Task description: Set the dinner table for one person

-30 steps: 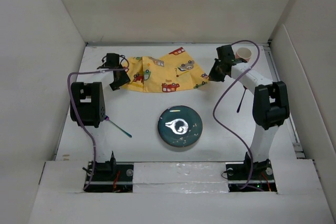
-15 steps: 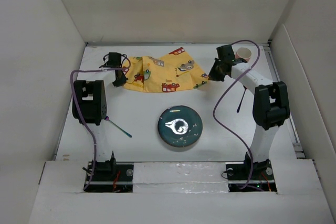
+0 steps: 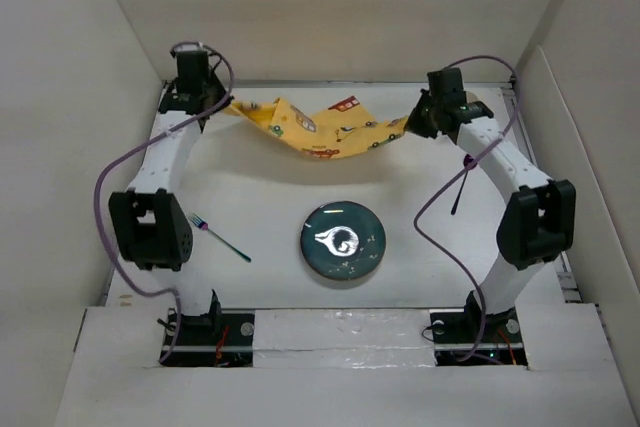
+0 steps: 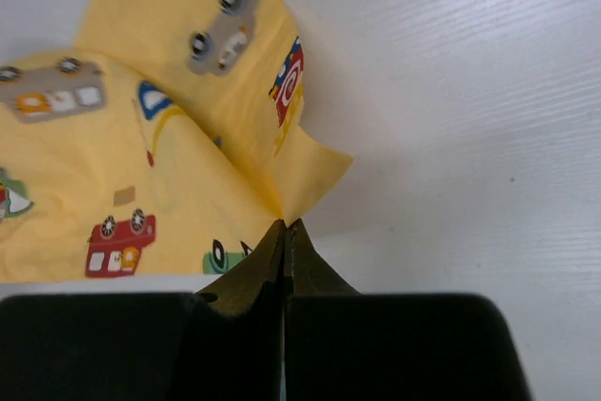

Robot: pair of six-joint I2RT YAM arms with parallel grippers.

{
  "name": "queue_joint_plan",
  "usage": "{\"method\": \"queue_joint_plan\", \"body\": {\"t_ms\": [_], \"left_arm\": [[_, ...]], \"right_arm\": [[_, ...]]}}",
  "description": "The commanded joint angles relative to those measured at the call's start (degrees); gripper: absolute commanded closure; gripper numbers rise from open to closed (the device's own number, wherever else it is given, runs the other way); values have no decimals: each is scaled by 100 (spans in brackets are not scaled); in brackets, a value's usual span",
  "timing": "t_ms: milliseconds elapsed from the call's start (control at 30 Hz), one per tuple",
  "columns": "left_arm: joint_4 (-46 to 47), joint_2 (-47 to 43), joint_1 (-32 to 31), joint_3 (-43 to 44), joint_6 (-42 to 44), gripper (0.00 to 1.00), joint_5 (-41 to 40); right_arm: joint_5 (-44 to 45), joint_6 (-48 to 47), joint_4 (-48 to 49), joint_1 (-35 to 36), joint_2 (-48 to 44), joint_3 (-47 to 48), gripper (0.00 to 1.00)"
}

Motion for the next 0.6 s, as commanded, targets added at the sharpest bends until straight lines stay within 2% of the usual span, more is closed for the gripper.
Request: {"method": "queue_joint_plan", "body": {"t_ms": [0, 167, 300, 433, 567], "left_arm": [[149, -1338, 102, 825, -218, 100, 287], [228, -1955, 164, 1431, -376, 100, 270], [167, -2219, 164, 1862, -412, 100, 182], [236, -2062, 164, 1934, -394, 100, 146], [535, -1589, 164, 1696, -570, 100, 513]], "right_arm": [[563, -101, -48, 67, -1020, 556, 100], [1100, -188, -171, 234, -2118, 925, 100], [1390, -268, -408, 296, -2454, 1522, 100], [1408, -381, -348, 122, -2358, 2006, 100], [1224, -452, -426, -186, -1568, 2603, 100]]}}
